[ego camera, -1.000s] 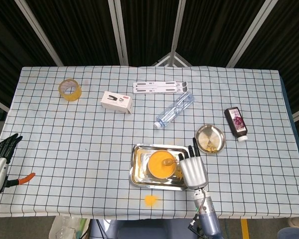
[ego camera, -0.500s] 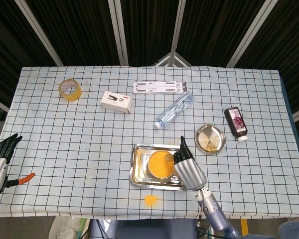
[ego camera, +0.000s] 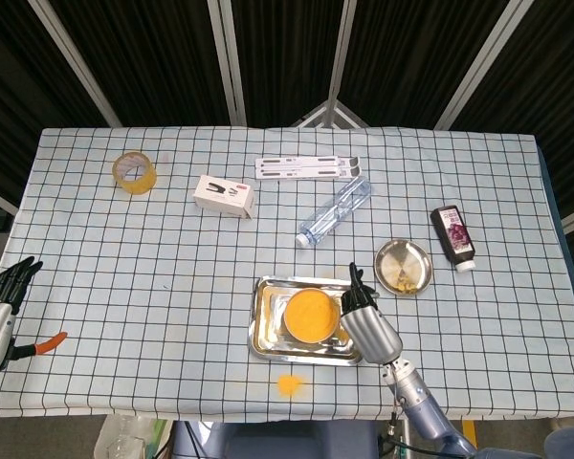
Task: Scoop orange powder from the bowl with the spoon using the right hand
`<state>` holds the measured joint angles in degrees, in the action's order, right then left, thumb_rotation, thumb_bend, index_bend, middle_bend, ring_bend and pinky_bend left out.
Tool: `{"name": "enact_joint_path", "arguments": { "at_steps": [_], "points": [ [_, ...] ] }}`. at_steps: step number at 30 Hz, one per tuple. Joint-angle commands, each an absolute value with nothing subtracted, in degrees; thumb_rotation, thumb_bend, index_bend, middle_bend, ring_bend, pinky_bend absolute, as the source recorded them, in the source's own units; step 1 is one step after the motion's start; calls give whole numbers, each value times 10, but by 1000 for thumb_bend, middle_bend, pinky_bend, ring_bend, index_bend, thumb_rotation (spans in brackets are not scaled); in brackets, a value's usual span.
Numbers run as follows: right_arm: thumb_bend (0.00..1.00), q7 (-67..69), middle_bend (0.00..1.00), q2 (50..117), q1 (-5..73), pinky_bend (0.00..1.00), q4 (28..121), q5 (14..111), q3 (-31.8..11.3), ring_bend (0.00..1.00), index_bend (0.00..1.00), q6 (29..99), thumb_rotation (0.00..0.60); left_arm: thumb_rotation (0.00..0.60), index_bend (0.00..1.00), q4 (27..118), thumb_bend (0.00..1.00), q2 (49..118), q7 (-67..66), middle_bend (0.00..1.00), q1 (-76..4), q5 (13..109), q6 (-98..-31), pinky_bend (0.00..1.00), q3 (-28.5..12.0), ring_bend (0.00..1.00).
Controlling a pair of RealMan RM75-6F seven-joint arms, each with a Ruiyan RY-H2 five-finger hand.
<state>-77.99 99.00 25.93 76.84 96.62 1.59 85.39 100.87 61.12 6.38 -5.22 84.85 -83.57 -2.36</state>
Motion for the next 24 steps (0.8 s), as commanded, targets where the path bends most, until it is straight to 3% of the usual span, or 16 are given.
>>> {"name": "enact_joint_path", "arguments": {
  "at_steps": [1, 24],
  "points": [
    [587, -788, 575, 985, 255, 0, 769, 969, 16, 272, 608, 848, 600, 600, 0, 1009, 0, 611, 64, 0, -52, 849, -836, 0, -23, 0],
    [587, -802, 575, 1013, 247, 0, 752, 996, 6, 273, 608, 821, 600, 600, 0, 1007, 0, 611, 65, 0, -51, 850, -837, 0, -23, 0]
  ]
}}
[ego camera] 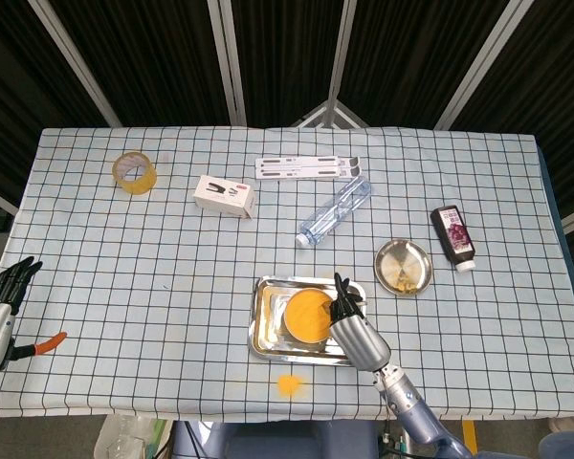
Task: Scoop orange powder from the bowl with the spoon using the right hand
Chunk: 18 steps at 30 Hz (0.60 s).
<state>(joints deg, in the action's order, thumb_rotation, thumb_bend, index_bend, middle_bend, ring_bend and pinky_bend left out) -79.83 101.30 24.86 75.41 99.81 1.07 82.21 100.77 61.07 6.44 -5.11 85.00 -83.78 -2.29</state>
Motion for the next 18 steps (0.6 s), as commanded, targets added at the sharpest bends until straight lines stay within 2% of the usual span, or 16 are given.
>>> {"name": "enact_joint_path", "arguments": {
  "at_steps": [1, 18],
  "points": [
    [588, -803, 575, 1012, 247, 0, 752, 995, 4, 272, 608, 820, 600, 600, 0, 1007, 0, 611, 65, 0, -51, 850, -837, 0, -23, 0],
    [588, -788, 575, 1023, 240, 0, 762, 1002, 9, 272, 608, 793, 600, 600, 0, 1008, 0, 609, 68, 0, -52, 851, -835, 0, -22, 0]
  ]
}}
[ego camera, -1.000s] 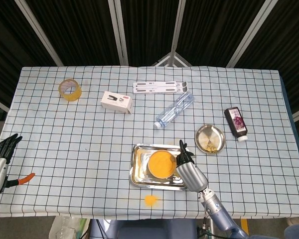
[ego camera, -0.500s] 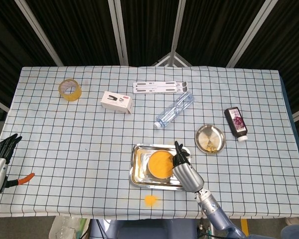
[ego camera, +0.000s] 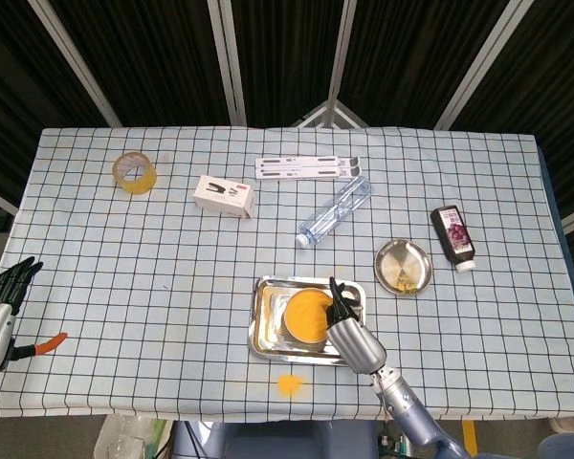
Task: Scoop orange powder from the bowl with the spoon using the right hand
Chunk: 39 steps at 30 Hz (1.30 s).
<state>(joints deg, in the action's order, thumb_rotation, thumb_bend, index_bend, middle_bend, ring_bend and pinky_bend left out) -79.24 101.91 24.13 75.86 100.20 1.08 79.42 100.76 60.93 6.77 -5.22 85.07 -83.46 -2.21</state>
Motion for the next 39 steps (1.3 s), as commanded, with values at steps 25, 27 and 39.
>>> {"name": "enact_joint_path", "arguments": {
  "at_steps": [25, 27, 39],
  "points": [
    [588, -801, 575, 1010, 234, 0, 773, 1001, -20, 272, 608, 784, 600, 600, 0, 1007, 0, 610, 68, 0, -52, 851, -835, 0, -22, 0],
    [587, -801, 575, 1011, 234, 0, 769, 1004, -18, 272, 608, 782, 600, 600, 0, 1007, 0, 610, 67, 0, -52, 852, -835, 0, -22, 0],
    [588, -784, 575, 1029, 229, 0, 778, 1006, -10, 272, 608, 771, 600, 600, 0, 1007, 0, 610, 68, 0, -52, 852, -835, 0, -22, 0]
  ]
}}
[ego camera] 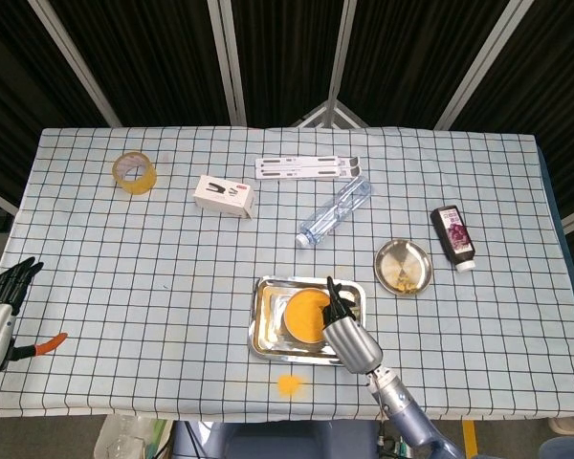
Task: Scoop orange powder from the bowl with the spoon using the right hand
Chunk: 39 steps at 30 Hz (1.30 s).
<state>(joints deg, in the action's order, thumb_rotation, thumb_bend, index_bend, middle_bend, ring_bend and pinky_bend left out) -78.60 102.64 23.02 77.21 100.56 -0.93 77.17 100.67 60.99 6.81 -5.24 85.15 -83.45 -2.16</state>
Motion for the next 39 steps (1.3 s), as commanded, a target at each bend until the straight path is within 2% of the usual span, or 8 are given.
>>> {"name": "enact_joint_path", "arguments": {
  "at_steps": [1, 15, 25, 39],
  "points": [
    [588, -783, 575, 1030, 229, 0, 781, 1007, -10, 272, 608, 771, 600, 600, 0, 1007, 0, 610, 68, 0, -52, 852, -835, 0, -21, 0],
    [588, -801, 575, 1019, 230, 0, 816, 1015, -27, 272, 608, 776, 600, 600, 0, 1008, 0, 610, 67, 0, -52, 850, -834, 0, -22, 0],
    [588, -808, 575, 1037, 230, 0, 821, 1021, -29, 272, 608, 771, 600, 600, 0, 1009, 0, 609, 70, 0, -53, 846, -831, 0, -22, 0],
    [588, -806, 575, 1050, 221, 0, 788, 1015, -27, 272, 608, 766, 600, 600, 0, 1010, 0, 607, 72, 0, -53, 844, -830, 0, -22, 0]
  ]
}}
